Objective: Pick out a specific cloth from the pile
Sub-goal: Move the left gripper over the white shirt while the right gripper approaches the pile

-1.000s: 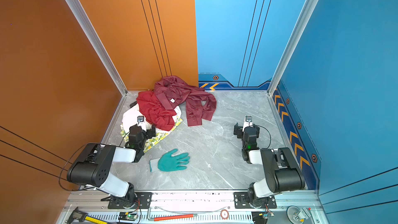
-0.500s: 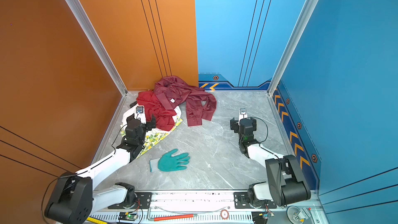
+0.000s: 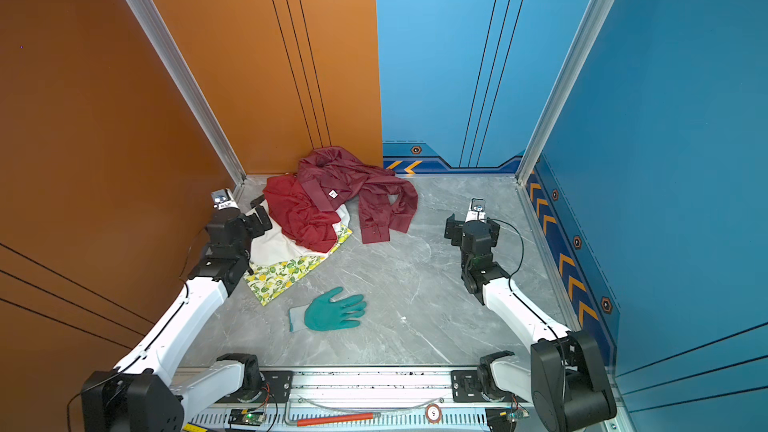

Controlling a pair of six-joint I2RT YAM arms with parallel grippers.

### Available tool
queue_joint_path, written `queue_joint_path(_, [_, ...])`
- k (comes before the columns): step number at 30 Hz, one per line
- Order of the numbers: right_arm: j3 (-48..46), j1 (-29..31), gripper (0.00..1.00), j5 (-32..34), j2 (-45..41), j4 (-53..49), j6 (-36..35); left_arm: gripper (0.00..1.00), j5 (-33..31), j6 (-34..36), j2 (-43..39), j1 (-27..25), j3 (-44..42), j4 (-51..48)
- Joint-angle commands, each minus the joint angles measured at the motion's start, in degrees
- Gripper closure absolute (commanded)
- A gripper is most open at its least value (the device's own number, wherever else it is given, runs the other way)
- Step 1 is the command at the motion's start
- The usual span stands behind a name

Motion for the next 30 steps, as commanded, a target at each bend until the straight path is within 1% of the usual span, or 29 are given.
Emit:
queue_joint_path(1, [2.3,2.5,0.01,-3.4,0.0,-2.3,4.5,0.02,10.2,-8.7,1.6,4.0,3.0,-9.5])
queue_joint_path(4, [3.0,5.9,0.00,-4.8,2.7,-2.3,5.0,0.04,14.9,-12.2,3.3,7.2,4.5,-14.1])
queue_joint_path(11, [7.0,13.4,0.00,-9.7,10.0,-3.1,3.3,0.07,24.9,-19.0,5.5,14.7,5.2,-18.0])
queue_joint_path(14, [9.3,16.2,0.00,-10.4,12.4,-4.3,1.7,0.09,30.0,-21.3,7.1,17.6,4.6,-18.1])
queue_joint_path(20, [12.1,19.7,0.00,-13.5,15.4,-4.8,0.2,0.13,38.8,-24.6,11.5,21.7,3.4,-18.1])
queue_joint_path(23, [13.0,21.1,0.00,-13.3,16.8,-5.0,-0.7,0.13,40.5,-25.7,13.0,22.8,2.9,-18.1])
queue_joint_path(30, [14.8,23.2,0.00,-14.0,19.3,-6.2,-1.3,0.13,43.1,-27.2,16.2,22.9,3.1,-17.8])
